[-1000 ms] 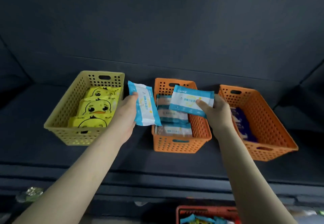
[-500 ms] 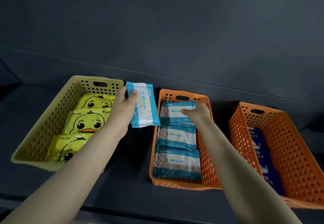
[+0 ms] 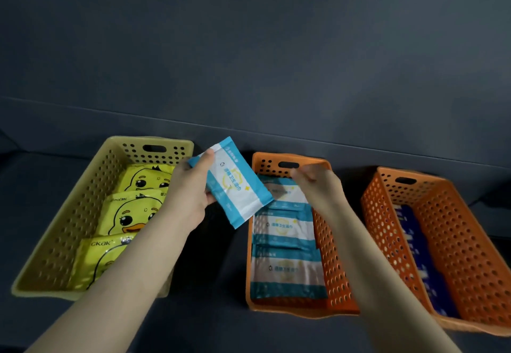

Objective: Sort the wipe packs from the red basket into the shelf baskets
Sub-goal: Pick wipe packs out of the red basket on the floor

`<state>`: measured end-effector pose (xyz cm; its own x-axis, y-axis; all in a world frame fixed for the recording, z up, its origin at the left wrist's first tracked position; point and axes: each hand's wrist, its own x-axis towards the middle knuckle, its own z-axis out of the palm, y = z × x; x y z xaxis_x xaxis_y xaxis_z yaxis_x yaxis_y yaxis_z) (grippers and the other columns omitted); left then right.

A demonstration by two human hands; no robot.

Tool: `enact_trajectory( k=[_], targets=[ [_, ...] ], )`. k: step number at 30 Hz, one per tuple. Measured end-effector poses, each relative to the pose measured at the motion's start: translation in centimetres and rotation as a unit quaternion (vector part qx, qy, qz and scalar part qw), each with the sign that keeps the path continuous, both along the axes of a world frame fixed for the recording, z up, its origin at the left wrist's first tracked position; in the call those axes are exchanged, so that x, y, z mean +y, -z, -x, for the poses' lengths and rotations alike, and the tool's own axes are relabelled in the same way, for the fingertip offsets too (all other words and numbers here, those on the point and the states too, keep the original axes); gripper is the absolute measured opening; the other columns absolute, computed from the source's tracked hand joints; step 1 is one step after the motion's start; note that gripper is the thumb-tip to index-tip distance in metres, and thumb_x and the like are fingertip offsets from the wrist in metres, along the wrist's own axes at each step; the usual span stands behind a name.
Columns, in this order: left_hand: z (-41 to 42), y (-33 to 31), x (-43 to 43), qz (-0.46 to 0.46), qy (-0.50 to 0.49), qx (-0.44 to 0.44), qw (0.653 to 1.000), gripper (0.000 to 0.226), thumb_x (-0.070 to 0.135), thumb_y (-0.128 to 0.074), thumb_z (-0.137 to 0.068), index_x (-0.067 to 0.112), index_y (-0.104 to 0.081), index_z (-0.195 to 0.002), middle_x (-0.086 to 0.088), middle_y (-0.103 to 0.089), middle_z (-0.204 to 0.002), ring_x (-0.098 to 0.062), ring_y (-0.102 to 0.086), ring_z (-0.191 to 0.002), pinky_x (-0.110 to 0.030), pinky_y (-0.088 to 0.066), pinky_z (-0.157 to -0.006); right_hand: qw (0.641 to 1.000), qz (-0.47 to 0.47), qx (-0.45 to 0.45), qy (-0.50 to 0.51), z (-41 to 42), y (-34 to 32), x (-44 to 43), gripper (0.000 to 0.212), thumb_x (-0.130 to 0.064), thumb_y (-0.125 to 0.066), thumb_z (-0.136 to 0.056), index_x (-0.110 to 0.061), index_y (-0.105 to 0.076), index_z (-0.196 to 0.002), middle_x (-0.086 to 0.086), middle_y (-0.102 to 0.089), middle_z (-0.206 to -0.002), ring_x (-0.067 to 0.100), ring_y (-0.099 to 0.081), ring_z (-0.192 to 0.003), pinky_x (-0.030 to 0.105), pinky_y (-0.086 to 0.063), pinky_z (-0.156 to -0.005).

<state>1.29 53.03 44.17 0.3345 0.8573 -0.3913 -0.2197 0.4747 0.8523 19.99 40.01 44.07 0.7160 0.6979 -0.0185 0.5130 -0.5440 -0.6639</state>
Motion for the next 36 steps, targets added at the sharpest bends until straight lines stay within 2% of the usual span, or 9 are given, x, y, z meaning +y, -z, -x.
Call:
enact_trajectory(
  k=[3,5,10,15,18,24,28,32,36],
  targets=[
    [-0.6,-0.8,-1.3,0.04,0.015,-0.084,0.996,0.016,0.02,-0.064,-0.094,0.015,-0.051,-0.084,-0.002,-0.076,-0.079,-0.018,-0.075,-0.074,-0.037,-0.058,-0.055,0.934,-0.101,0.338,-0.059,1.2,-2.6,-1.6,0.04,-0.049,-0.047,-0.098,-0.02,-0.063,-0.12,0.0,-0.069,-0.113,0.014,-0.069,-0.099,0.027,-0.055,-0.083],
    [-1.3,-0.9,-2.6,0.036,0.038,-0.119,0.991,0.023,0.014,-0.061,-0.094,0.015,-0.047,-0.076,-0.002,-0.075,-0.073,-0.015,-0.074,-0.07,-0.031,-0.057,-0.053,0.919,-0.076,0.366,-0.123,1.9,-3.2,-2.2,0.037,-0.038,-0.059,-0.095,-0.021,-0.059,-0.127,0.002,-0.068,-0.118,0.015,-0.068,-0.104,0.031,-0.057,-0.086],
    [-2.6,1.4,-4.7,-0.158,0.082,-0.005,0.984,0.016,0.014,-0.063,-0.093,0.017,-0.057,-0.078,0.002,-0.067,-0.089,-0.013,-0.063,-0.088,-0.023,-0.047,-0.08,0.959,-0.13,0.231,-0.101,0.8,-3.5,-3.8,0.022,0.002,-0.064,-0.088,0.0,-0.067,-0.11,0.008,-0.072,-0.091,0.009,-0.068,-0.078,0.025,-0.054,-0.07],
    [-1.9,3.5,-4.6,-0.177,0.197,0.154,0.952,0.034,0.03,-0.063,-0.094,0.035,-0.051,-0.125,0.019,-0.055,-0.114,0.001,-0.054,-0.101,-0.016,-0.043,-0.083,0.983,0.097,-0.048,-0.149,-2.3,-3.4,-5.3,0.027,-0.016,-0.064,-0.091,-0.018,-0.068,-0.117,-0.008,-0.068,-0.106,-0.004,-0.06,-0.083,0.013,-0.048,-0.068],
    [-1.8,3.4,-4.9,-0.099,0.226,0.128,0.961,0.022,0.028,-0.056,-0.098,0.033,-0.057,-0.119,0.008,-0.065,-0.116,-0.012,-0.063,-0.103,-0.037,-0.053,-0.088,0.962,0.156,-0.037,-0.219,-1.3,-1.7,-4.1,0.028,-0.016,-0.064,-0.091,-0.016,-0.066,-0.119,-0.003,-0.068,-0.116,-0.004,-0.059,-0.086,0.01,-0.044,-0.068],
    [-1.9,3.3,-4.4,-0.085,0.227,0.135,0.961,0.028,0.021,-0.056,-0.098,0.028,-0.057,-0.125,0.003,-0.064,-0.118,-0.017,-0.064,-0.104,-0.038,-0.055,-0.085,0.951,0.206,-0.057,-0.224,0.1,0.3,-2.6,0.046,-0.024,-0.068,-0.089,-0.016,-0.058,-0.134,0.001,-0.06,-0.133,0.016,-0.055,-0.121,0.033,-0.043,-0.104],
    [-1.8,3.3,-4.5,-0.113,0.231,0.149,0.955,0.022,0.024,-0.055,-0.099,0.033,-0.057,-0.118,0.007,-0.062,-0.116,-0.012,-0.061,-0.103,-0.029,-0.053,-0.074,0.941,0.231,-0.06,-0.241,0.9,1.1,-2.7,0.05,-0.026,-0.071,-0.087,-0.023,-0.056,-0.134,0.003,-0.054,-0.133,0.019,-0.051,-0.121,0.033,-0.041,-0.103],
    [-1.7,3.3,-4.5,-0.124,0.244,0.173,0.946,0.025,0.03,-0.053,-0.099,0.037,-0.055,-0.123,0.008,-0.061,-0.119,-0.013,-0.061,-0.106,-0.037,-0.054,-0.086,0.952,0.2,-0.038,-0.228,0.9,1.9,-3.1,0.048,-0.022,-0.073,-0.085,-0.023,-0.059,-0.13,0.001,-0.053,-0.123,0.014,-0.052,-0.114,0.022,-0.038,-0.092],
    [-1.6,3.4,-4.7,-0.166,0.237,0.204,0.935,0.026,0.036,-0.053,-0.099,0.039,-0.054,-0.124,0.01,-0.061,-0.121,-0.006,-0.06,-0.099,-0.021,-0.047,-0.065,0.961,0.177,-0.018,-0.211,0.6,2.3,-3.3,0.051,-0.023,-0.073,-0.085,-0.026,-0.056,-0.132,0.0,-0.053,-0.126,0.014,-0.053,-0.117,0.02,-0.039,-0.088]
  ],
)
